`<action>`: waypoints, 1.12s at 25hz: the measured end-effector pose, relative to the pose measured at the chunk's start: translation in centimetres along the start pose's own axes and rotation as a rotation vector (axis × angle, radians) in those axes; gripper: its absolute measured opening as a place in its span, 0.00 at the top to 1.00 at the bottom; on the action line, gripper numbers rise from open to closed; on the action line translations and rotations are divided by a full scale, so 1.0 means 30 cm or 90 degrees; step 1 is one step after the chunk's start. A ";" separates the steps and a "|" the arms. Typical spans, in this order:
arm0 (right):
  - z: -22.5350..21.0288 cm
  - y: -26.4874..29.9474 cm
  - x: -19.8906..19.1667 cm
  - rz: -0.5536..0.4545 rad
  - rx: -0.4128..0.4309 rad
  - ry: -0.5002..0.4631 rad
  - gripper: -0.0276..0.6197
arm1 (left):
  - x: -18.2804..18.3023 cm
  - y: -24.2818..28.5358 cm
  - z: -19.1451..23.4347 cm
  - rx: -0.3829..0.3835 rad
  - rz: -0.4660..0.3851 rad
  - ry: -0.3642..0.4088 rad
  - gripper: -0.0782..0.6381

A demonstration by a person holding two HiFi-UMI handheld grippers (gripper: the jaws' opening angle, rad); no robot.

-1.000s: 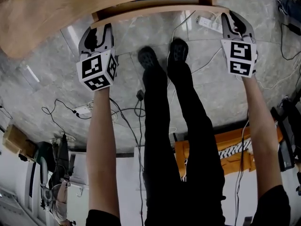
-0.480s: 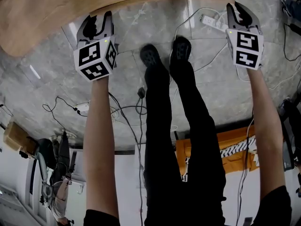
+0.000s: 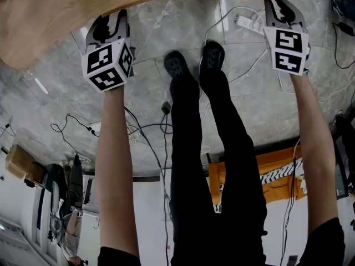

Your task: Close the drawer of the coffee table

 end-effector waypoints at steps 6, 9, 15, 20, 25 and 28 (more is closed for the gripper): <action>-0.001 0.013 0.005 -0.001 -0.005 0.003 0.85 | 0.001 0.013 0.005 0.001 -0.007 -0.005 0.66; 0.000 0.012 0.005 0.000 -0.008 0.001 0.85 | -0.011 0.019 0.004 0.000 -0.006 -0.013 0.66; -0.027 -0.091 0.051 -0.001 -0.016 0.016 0.86 | -0.015 -0.075 -0.006 -0.017 0.009 -0.005 0.66; -0.009 -0.292 0.123 -0.012 -0.015 0.021 0.87 | 0.086 -0.272 -0.002 -0.029 -0.026 0.005 0.66; 0.039 -0.537 0.241 -0.039 -0.008 0.072 0.88 | 0.290 -0.525 0.001 -0.025 -0.102 0.005 0.68; 0.063 -0.694 0.332 -0.066 -0.003 0.122 0.88 | 0.425 -0.686 0.003 -0.012 -0.159 -0.006 0.68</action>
Point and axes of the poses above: the fingertips, and each gripper's own axes: y forward along the fingers, z to its left, x out of its top, the point moved 2 cm from there along -y, backward along the fingers, and after that the axes turned 14 degrees about y, right-handed, at the moved point
